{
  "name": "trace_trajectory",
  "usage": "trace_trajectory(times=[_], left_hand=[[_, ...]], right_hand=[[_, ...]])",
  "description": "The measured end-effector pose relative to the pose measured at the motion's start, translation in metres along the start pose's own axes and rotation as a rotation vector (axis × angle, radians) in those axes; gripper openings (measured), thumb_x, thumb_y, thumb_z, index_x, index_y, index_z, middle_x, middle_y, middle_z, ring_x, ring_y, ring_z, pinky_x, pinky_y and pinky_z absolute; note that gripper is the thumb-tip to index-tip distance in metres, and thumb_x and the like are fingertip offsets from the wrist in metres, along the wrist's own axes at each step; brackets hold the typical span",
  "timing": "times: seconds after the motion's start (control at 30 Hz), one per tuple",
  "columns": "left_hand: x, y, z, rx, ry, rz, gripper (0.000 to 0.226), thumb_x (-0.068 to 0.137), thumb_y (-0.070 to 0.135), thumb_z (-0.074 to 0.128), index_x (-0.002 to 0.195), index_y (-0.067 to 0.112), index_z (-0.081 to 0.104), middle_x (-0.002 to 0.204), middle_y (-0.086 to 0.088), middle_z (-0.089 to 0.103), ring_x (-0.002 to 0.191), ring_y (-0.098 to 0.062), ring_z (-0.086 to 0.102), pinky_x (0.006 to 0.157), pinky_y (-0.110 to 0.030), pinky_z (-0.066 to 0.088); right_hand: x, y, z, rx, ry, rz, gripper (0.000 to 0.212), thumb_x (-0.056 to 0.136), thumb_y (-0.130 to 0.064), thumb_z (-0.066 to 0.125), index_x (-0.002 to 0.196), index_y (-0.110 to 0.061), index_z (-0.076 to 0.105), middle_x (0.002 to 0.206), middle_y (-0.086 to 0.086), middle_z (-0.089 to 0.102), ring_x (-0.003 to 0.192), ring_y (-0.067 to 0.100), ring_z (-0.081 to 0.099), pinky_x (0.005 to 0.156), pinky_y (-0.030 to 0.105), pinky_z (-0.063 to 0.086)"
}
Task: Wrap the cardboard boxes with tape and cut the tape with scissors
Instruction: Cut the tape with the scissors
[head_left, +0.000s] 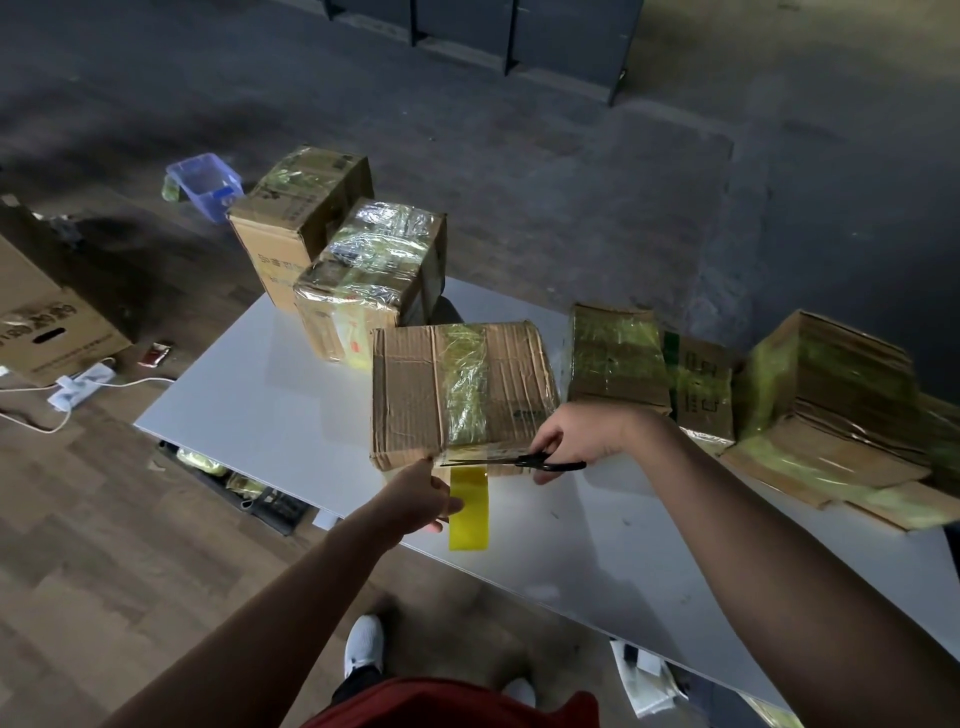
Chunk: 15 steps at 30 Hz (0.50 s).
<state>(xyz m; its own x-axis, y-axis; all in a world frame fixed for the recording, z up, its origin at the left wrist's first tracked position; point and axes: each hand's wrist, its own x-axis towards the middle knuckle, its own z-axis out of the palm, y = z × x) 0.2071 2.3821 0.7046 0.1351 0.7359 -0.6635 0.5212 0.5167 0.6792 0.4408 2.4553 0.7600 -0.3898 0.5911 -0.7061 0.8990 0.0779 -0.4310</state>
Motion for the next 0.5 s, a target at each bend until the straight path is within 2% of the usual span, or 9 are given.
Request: trace_trajectory(times=[0.33, 0.5], left_hand=[[-0.0003, 0.0006, -0.0014, 0.023, -0.021, 0.007, 0.069, 0.086, 0.003, 0.068, 0.144, 0.0, 0.029, 0.096, -0.007, 0.056, 0.077, -0.017, 0.062, 0.057, -0.021, 0.055], [-0.0011, 0.0017, -0.0018, 0.048, -0.027, 0.015, 0.068, 0.087, 0.001, 0.066, 0.143, -0.002, 0.029, 0.105, -0.012, 0.056, 0.074, -0.015, 0.061, 0.057, -0.021, 0.055]], right_hand=[[0.001, 0.005, -0.0015, 0.012, -0.013, -0.009, 0.036, 0.074, -0.051, 0.076, 0.105, -0.034, 0.071, 0.097, -0.008, 0.069, 0.077, 0.011, 0.055, 0.062, 0.025, 0.041], [0.003, 0.0086, -0.0026, -0.01, -0.023, -0.015, 0.031, 0.073, -0.052, 0.077, 0.1, -0.039, 0.07, 0.094, -0.013, 0.069, 0.082, 0.011, 0.058, 0.069, 0.028, 0.043]])
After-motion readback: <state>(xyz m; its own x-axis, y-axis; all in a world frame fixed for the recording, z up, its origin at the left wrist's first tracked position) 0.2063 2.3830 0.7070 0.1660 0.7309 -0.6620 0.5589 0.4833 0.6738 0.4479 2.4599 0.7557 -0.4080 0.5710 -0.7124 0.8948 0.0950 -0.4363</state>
